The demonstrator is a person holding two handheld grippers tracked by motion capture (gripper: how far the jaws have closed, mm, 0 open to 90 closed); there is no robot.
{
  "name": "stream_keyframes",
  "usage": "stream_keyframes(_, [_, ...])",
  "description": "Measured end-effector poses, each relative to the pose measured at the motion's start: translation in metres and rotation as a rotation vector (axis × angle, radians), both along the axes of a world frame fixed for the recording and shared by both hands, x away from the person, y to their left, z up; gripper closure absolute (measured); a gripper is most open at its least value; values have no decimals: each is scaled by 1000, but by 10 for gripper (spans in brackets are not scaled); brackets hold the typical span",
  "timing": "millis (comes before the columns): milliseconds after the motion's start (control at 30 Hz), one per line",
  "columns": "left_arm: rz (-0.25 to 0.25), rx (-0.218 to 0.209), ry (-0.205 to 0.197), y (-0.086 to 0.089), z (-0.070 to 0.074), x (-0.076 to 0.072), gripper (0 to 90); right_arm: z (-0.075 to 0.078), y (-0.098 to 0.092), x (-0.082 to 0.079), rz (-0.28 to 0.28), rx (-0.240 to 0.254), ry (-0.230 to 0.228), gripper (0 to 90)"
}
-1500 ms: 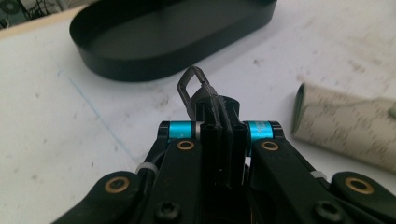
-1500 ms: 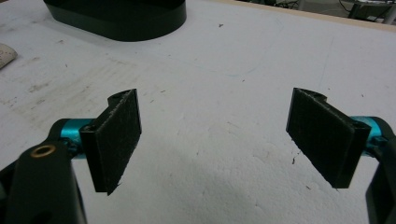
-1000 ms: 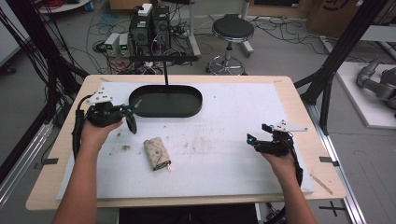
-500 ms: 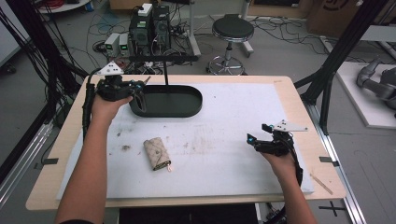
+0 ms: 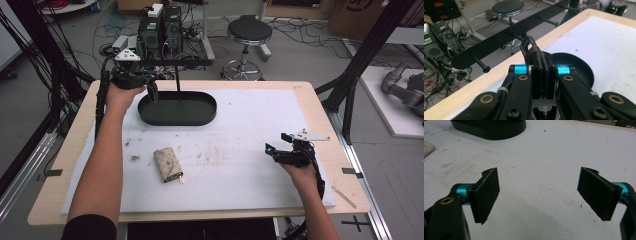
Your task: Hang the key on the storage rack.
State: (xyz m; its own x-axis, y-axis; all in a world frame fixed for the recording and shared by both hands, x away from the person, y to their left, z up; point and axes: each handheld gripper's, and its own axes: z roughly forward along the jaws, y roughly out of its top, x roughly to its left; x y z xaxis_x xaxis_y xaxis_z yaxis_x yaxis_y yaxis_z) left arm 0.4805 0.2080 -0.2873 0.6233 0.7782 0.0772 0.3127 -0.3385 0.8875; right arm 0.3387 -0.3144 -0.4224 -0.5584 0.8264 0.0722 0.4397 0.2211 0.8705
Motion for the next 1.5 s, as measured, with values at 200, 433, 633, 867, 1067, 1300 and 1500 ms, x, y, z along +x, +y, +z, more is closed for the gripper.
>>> stream_keyframes(200, [-8, 34, 9, -13, -2, 9, 874, -1, -2, 0, -2, 1, 7, 184])
stream_keyframes(433, [-30, 56, 18, -29, -7, 17, 874, -1, -2, 0, -3, -1, 8, 184])
stream_keyframes(633, [-33, 47, 37, -35, -13, 25, 874, -1, -2, 0, -2, 3, 11, 184])
stream_keyframes(867, [-36, 77, 45, -42, -15, 33, 874, -2, -3, 1, -5, -1, 13, 184])
stream_keyframes(1067, [-28, 79, 57, -45, -18, 41, 870, -2, -4, 1, -7, 2, 11, 184])
stream_keyframes(1300, [-35, 65, 69, -46, -20, 39, 785, -2, -4, 1, -5, 3, 13, 184])
stream_keyframes(1500, [-52, 50, 72, -43, -21, 29, 759, -2, -3, 0, 1, 2, 11, 184])
